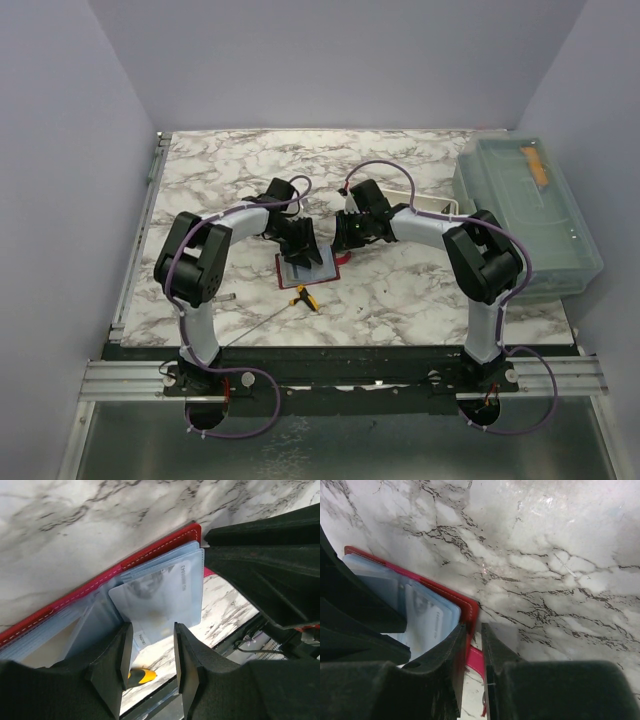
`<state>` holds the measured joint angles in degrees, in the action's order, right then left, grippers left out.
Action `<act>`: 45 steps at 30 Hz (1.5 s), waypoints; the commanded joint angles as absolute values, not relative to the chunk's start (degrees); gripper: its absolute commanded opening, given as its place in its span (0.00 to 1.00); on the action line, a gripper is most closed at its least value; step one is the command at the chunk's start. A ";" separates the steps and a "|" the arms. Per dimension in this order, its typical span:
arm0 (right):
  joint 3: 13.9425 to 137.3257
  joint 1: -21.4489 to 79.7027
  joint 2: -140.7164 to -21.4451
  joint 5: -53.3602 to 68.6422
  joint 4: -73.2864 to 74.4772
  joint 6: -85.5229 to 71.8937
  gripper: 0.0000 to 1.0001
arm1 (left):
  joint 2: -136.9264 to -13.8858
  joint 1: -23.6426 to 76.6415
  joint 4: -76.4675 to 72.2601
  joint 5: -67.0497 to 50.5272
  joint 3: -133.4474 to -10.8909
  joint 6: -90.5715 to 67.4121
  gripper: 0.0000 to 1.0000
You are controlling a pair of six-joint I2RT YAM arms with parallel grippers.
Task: Put the credit cards into the card holder
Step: Insert the credit card into the card holder.
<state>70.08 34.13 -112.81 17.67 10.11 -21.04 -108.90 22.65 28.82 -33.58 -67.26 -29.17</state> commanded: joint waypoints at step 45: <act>66.96 35.99 -106.48 19.80 18.30 -22.79 0.53 | -97.59 22.87 23.09 -29.73 -61.62 -32.96 0.35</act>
